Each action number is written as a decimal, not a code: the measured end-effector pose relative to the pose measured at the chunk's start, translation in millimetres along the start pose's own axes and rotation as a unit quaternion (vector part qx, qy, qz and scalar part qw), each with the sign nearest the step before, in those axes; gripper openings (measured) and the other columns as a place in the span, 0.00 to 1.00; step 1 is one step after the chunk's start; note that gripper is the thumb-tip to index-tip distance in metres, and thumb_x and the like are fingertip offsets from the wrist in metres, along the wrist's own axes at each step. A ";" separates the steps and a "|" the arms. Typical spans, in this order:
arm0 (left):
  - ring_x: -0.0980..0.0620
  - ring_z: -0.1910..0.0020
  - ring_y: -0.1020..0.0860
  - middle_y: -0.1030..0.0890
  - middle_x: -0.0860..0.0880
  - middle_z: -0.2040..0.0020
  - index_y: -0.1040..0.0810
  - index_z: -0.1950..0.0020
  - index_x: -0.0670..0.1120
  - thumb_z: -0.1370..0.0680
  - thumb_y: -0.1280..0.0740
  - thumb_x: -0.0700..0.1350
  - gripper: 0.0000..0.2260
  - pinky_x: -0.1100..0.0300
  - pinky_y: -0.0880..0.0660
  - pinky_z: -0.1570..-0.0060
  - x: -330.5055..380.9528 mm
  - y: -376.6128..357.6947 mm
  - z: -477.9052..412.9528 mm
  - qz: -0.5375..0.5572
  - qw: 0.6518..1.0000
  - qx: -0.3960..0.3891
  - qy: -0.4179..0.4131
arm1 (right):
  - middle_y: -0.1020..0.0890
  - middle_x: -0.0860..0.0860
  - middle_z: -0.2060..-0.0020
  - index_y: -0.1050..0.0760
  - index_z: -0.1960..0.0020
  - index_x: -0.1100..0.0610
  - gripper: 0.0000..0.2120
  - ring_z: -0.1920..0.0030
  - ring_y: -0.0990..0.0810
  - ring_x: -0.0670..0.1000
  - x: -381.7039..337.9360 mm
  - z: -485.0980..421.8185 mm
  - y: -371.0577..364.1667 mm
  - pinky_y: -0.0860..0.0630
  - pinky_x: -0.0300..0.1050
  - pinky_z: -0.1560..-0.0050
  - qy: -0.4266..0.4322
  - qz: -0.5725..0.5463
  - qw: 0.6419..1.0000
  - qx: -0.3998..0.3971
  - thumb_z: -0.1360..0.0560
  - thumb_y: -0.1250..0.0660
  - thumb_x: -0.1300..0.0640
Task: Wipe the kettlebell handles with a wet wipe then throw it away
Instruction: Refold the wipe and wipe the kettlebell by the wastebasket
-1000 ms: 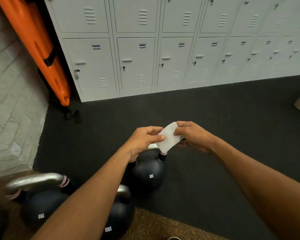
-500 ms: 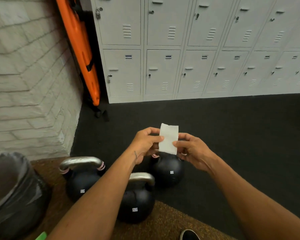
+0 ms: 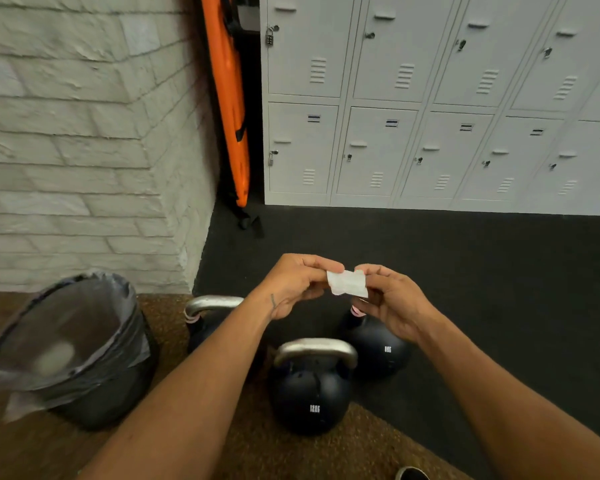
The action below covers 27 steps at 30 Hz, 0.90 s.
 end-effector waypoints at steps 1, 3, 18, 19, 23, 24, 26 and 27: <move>0.45 0.44 0.16 0.13 0.46 0.50 0.13 0.53 0.47 0.23 0.30 0.35 0.10 0.47 0.24 0.35 0.0 6.2 1.7 -0.003 1.000 0.004 -0.003 | 0.14 0.56 0.55 0.20 0.50 0.58 0.08 0.57 0.15 0.51 1.7 -0.6 -6.3 0.18 0.45 0.58 -0.004 -0.004 1.000 -0.005 0.22 0.36 0.66; 0.44 0.44 0.17 0.13 0.45 0.49 0.13 0.52 0.49 0.23 0.31 0.35 0.10 0.44 0.24 0.35 -0.5 18.8 5.3 -0.005 1.000 0.013 -0.006 | 0.14 0.57 0.52 0.21 0.45 0.59 0.09 0.54 0.14 0.52 5.9 -2.0 -20.4 0.18 0.46 0.57 -0.012 -0.002 1.000 -0.017 0.21 0.37 0.63; 0.51 0.53 0.17 0.15 0.49 0.54 0.16 0.44 0.51 0.23 0.30 0.36 0.13 0.55 0.20 0.50 -9.0 122.6 9.3 -0.102 0.988 0.076 -0.087 | 0.18 0.54 0.59 0.22 0.40 0.58 0.12 0.64 0.20 0.49 48.6 -37.9 -100.5 0.22 0.47 0.59 -0.058 0.019 0.998 -0.033 0.19 0.39 0.55; 0.54 0.54 0.17 0.15 0.53 0.55 0.15 0.45 0.52 0.24 0.28 0.38 0.11 0.57 0.21 0.51 -6.0 126.3 11.7 -0.143 0.978 0.094 -0.120 | 0.19 0.54 0.60 0.22 0.41 0.59 0.15 0.64 0.19 0.50 58.6 -37.6 -103.4 0.21 0.48 0.59 -0.093 0.016 0.995 -0.031 0.19 0.39 0.50; 0.58 0.56 0.20 0.20 0.60 0.58 0.15 0.51 0.59 0.25 0.29 0.47 0.07 0.51 0.22 0.53 3.7 111.2 24.2 -0.399 0.872 0.126 -0.255 | 0.16 0.56 0.58 0.21 0.44 0.61 0.33 0.59 0.16 0.53 84.7 -34.6 -127.8 0.22 0.53 0.47 -0.174 -0.029 0.981 -0.084 0.22 0.45 0.31; 0.56 0.55 0.22 0.22 0.60 0.58 0.15 0.50 0.59 0.25 0.30 0.48 0.08 0.50 0.23 0.54 4.3 102.1 27.7 -0.472 0.824 0.121 -0.289 | 0.15 0.56 0.57 0.20 0.45 0.60 0.35 0.58 0.16 0.53 85.5 -34.6 -132.8 0.22 0.53 0.46 -0.174 -0.053 0.979 -0.094 0.24 0.46 0.29; 0.53 0.55 0.24 0.24 0.58 0.56 0.15 0.49 0.59 0.26 0.30 0.49 0.09 0.50 0.25 0.56 3.8 89.8 29.7 -0.561 0.742 0.109 -0.350 | 0.15 0.55 0.55 0.19 0.46 0.59 0.32 0.57 0.16 0.52 82.1 -36.1 -136.9 0.22 0.51 0.48 -0.164 -0.075 0.979 -0.099 0.24 0.41 0.31; 0.52 0.53 0.25 0.23 0.57 0.53 0.15 0.49 0.60 0.27 0.30 0.51 0.09 0.51 0.26 0.55 1.1 91.1 26.9 -0.557 0.744 0.104 -0.354 | 0.15 0.54 0.56 0.19 0.46 0.59 0.26 0.58 0.16 0.50 78.7 -36.7 -136.2 0.21 0.49 0.50 -0.151 -0.071 0.982 -0.093 0.22 0.38 0.37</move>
Point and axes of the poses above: each hand's wrist, its own z-axis away from the middle knuckle, its own y-axis out of the back of the hand, x = y × z, the point moved 10 cm from there along -z, towards the middle knuckle
